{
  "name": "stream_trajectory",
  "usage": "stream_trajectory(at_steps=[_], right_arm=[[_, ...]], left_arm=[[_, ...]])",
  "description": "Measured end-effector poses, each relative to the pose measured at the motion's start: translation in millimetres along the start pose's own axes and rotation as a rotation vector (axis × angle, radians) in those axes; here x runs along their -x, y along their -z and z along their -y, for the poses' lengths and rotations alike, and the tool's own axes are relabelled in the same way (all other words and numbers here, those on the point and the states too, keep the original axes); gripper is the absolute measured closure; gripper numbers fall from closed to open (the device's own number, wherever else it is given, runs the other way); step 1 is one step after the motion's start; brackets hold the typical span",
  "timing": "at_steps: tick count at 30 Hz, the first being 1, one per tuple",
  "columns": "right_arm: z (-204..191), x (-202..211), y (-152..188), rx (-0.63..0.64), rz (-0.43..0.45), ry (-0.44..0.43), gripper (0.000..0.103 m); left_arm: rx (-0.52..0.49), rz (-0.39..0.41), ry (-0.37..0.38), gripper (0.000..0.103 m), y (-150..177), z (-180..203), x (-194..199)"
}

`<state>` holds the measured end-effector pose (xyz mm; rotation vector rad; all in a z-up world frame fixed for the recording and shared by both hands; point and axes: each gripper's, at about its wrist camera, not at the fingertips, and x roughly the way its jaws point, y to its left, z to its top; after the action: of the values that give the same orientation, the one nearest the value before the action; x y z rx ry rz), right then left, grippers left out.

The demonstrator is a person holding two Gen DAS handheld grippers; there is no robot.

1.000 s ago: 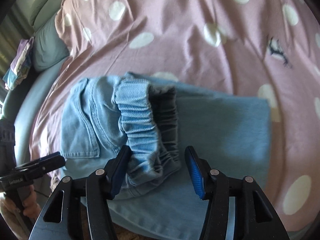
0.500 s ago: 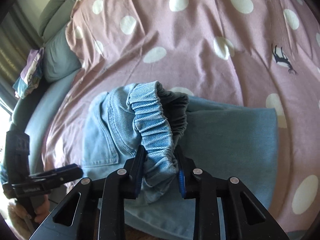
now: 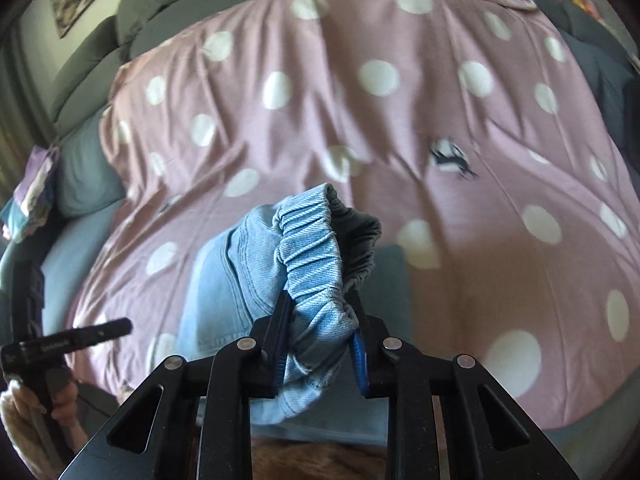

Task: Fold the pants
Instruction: 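Fold the waistband over toward the cuffs with the right tool and open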

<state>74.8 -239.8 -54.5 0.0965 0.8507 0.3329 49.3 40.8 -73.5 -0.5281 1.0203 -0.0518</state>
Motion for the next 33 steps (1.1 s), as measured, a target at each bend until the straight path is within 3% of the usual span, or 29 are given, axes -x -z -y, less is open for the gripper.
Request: stream_trajectory(at_steps=[3, 6, 8, 11, 15, 18, 33], right_arm=[[17, -18, 14, -0.04, -0.054, 0.038, 0.077], [26, -40, 24, -0.048, -0.098, 0.092, 0.078], [28, -46, 29, -0.046, -0.101, 0.101, 0.078], [30, -47, 32, -0.042, -0.098, 0.11, 0.079], [33, -47, 31, -0.059, -0.102, 0.092, 0.079], [35, -48, 32, -0.063, -0.098, 0.088, 0.079], [32, -48, 34, -0.055, -0.088, 0.109, 0.078]], left_arm=[[-0.038, -0.015, -0.003, 0.031, -11, 13, -14], [-0.069, -0.033, -0.007, 0.047, -22, 24, -30], [-0.087, -0.045, -0.001, 0.059, -30, 32, -41], [-0.1, -0.075, 0.015, 0.065, -39, 42, -59], [-0.122, -0.13, -0.016, 0.066, -41, 48, -87], [-0.107, -0.164, 0.001, 0.063, -32, 43, -98], [-0.156, -0.175, 0.021, 0.061, 33, 43, -67]])
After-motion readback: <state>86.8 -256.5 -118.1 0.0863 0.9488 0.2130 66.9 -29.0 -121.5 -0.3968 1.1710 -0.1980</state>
